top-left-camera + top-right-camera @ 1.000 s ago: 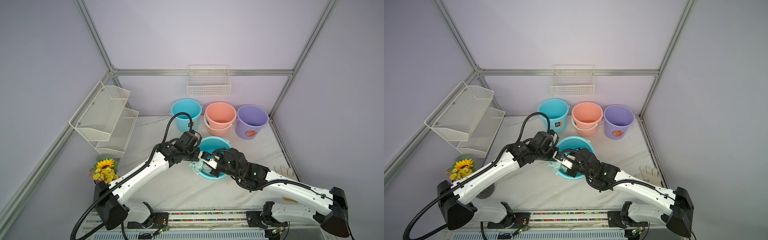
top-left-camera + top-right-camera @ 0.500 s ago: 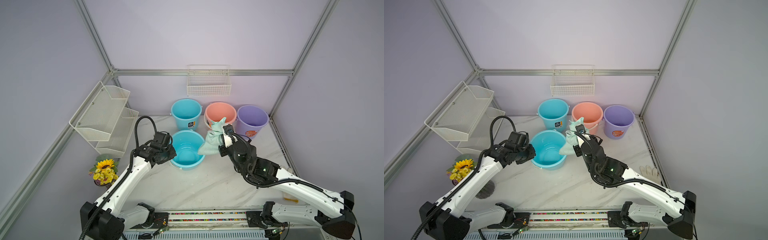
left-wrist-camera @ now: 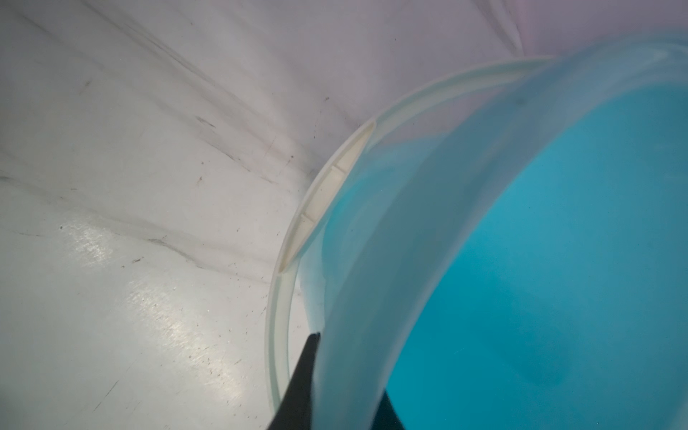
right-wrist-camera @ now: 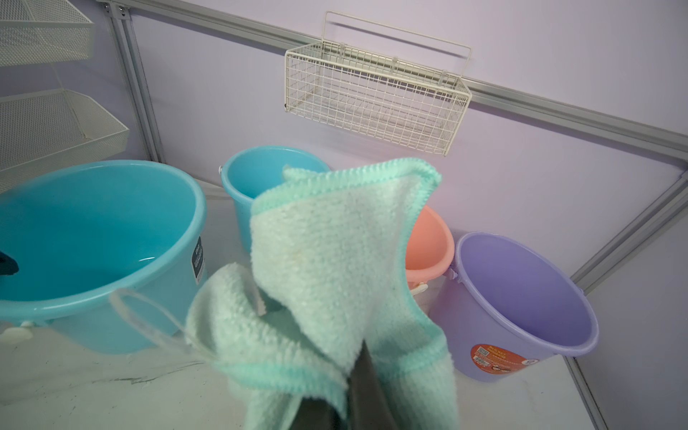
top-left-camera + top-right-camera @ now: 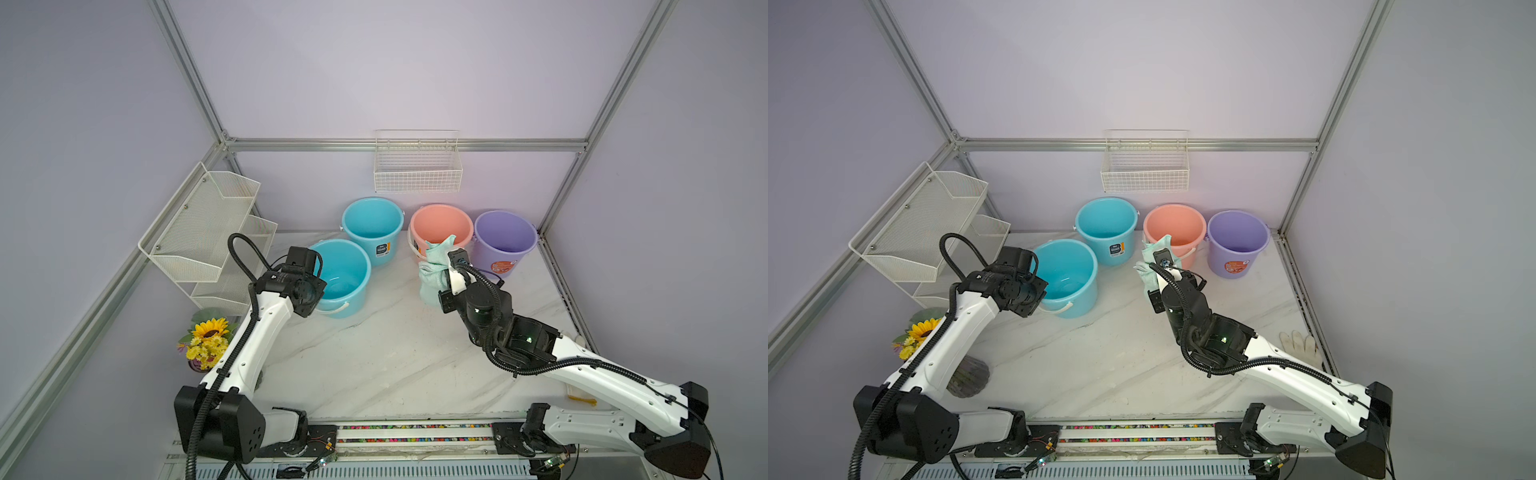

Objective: Wipe the inside of the bucket with a cloth
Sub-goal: Place the bucket at the corner of the board.

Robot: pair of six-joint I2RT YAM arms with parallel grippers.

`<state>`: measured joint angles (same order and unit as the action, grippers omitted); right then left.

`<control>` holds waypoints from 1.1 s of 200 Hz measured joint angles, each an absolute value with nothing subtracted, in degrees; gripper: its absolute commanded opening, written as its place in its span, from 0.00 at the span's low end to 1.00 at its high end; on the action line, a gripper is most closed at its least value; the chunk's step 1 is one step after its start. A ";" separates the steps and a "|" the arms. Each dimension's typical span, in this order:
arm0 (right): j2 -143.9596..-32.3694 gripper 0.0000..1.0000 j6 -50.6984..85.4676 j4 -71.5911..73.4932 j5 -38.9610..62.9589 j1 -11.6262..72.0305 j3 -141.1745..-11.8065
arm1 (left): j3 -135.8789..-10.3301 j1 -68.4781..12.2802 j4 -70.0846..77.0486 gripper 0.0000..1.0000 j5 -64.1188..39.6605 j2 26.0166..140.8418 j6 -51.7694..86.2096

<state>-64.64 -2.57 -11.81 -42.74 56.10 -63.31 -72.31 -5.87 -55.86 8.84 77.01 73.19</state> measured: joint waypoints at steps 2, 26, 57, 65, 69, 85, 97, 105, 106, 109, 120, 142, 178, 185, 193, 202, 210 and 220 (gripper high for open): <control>-64.64 0.00 -2.59 -11.86 -42.74 56.10 -63.31 | -72.58 -5.45 -55.86 0.00 8.86 77.32 73.54; -64.64 0.00 -2.66 -12.14 -42.74 56.10 -63.31 | -75.29 -1.93 -55.70 0.00 9.21 80.68 76.38; -64.66 0.00 -2.96 -12.14 -42.72 56.10 -63.31 | -80.95 0.58 -55.61 0.00 9.76 87.37 78.48; -64.73 0.00 -3.09 -12.16 -42.72 56.10 -63.31 | -82.67 0.93 -55.68 0.00 9.89 89.17 78.63; -64.77 0.00 -3.25 -12.16 -42.72 56.10 -63.31 | -83.72 1.13 -55.75 0.00 9.89 90.19 78.78; -65.08 0.00 -3.75 -12.16 -42.70 56.10 -63.31 | -87.70 1.72 -56.14 0.00 10.11 93.84 79.09; -65.49 0.00 -4.05 -12.16 -42.68 56.10 -63.31 | -90.00 2.13 -56.36 0.01 10.33 95.92 79.48; -65.82 0.00 -4.38 -12.19 -42.63 56.10 -63.31 | -91.44 2.44 -56.51 0.02 10.41 97.19 79.90; -65.84 0.00 -4.40 -12.19 -42.63 56.10 -63.31 | -91.53 2.46 -56.53 0.02 10.41 97.30 79.92; -65.95 0.00 -4.43 -12.21 -42.61 56.10 -63.31 | -91.98 2.59 -56.55 0.02 10.46 97.73 80.01; -66.35 0.00 -5.04 -12.23 -42.61 56.10 -63.31 | -93.80 3.05 -56.84 0.04 10.57 99.37 80.27; -66.76 0.00 -5.56 -12.32 -42.61 56.10 -63.31 | -97.58 3.86 -57.45 0.05 10.61 102.83 80.47; -67.40 0.00 -6.31 -12.32 -42.63 56.10 -63.31 | -103.24 4.38 -58.57 0.09 10.39 108.27 81.43; -67.61 0.00 -6.50 -12.32 -42.63 56.10 -63.31 | -104.49 4.40 -58.87 0.10 10.26 109.40 81.47; -67.92 0.00 -6.63 -12.34 -42.63 56.10 -63.31 | -105.62 4.43 -59.07 0.12 10.24 110.45 81.52; -68.23 0.00 -6.74 -12.36 -42.63 56.10 -63.31 | -106.89 4.43 -59.24 0.13 10.24 111.46 81.54; -68.42 0.00 -6.81 -12.43 -42.61 56.10 -63.31 | -107.85 4.43 -59.40 0.15 10.17 112.05 81.76; -68.53 0.00 -6.92 -12.47 -42.61 56.10 -63.31 | -108.66 4.43 -59.68 0.17 10.00 112.53 82.04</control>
<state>-68.53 -6.92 -12.47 -42.61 56.10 -63.31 -108.66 4.43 -59.68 10.00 112.53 82.04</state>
